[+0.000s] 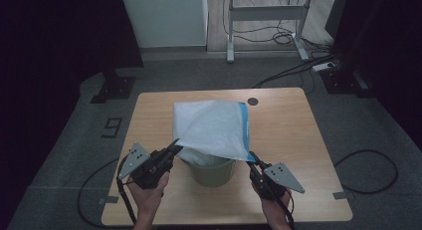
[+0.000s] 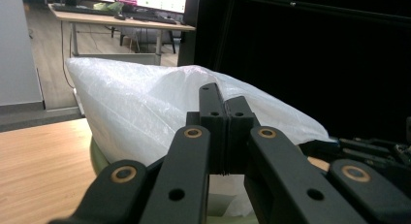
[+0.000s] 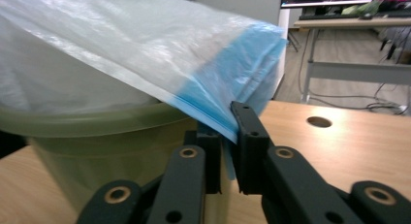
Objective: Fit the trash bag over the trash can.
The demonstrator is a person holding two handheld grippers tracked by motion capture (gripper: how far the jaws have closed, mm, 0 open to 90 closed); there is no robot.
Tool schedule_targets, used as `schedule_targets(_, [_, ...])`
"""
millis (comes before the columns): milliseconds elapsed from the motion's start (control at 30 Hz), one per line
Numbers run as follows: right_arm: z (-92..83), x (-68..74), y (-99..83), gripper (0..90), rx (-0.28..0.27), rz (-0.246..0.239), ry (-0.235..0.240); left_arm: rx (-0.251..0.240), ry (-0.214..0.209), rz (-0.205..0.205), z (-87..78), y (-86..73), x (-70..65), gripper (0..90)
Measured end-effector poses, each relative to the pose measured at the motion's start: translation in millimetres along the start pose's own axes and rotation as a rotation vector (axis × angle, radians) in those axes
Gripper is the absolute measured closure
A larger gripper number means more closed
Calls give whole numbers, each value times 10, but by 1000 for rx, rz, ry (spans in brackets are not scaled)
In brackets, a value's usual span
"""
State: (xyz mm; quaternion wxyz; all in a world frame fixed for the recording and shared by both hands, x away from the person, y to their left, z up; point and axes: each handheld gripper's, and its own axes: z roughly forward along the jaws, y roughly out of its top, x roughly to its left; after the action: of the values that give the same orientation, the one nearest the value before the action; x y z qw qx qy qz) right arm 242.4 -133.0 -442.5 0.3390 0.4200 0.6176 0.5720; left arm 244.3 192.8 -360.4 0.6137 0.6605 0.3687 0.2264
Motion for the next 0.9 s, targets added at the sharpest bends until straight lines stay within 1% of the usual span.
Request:
schedule_targets(67, [14,-35,29,829,1,-25,-18,-9,2,-11,-25,-1,34,887])
schedule_targets(100, [34,-86,70,832,3,-36,-34,-15,4,-20,-43,-1,57,887])
schedule_targets(167, [41,-107,88,841,4,-41,-39,-26,7,-33,-82,-1,106,887])
schedule_targets(233, [64,-170,147,867,2,-56,-54,-38,6,-51,-132,-3,166,887])
schedule_targets(400, [152,-356,288,883,2,-88,-99,-55,2,-78,-245,-33,279,885])
schedule_targets(433, [200,-428,325,883,9,-96,-118,-57,2,-81,-260,-42,295,885])
schedule_targets(467, [238,-481,344,884,17,-96,-130,-55,3,-86,-286,-60,321,884])
schedule_targets(500, [238,-481,344,884,17,-96,-130,-54,5,-88,-300,-73,335,884])
schedule_targets(533, [263,-514,353,883,22,-93,-138,-53,9,-90,-321,-91,353,883])
schedule_targets(600, [328,-602,364,883,37,-93,-166,-52,7,-101,-363,-136,390,882])
schedule_targets(700, [409,-735,341,883,63,-65,-196,-40,12,-97,-410,-205,414,879])
schedule_targets(800, [445,-809,284,873,77,-52,-187,-26,6,-100,-432,-277,433,876])
schedule_targets(833, [454,-831,247,821,84,-54,-179,-16,8,-98,-431,-310,440,872])
schedule_targets(867, [454,-831,247,821,84,-54,-179,-10,6,-101,-427,-336,447,872])
schedule_targets(900, [451,-841,233,788,84,-51,-177,-5,-5,-104,-424,-360,455,870])
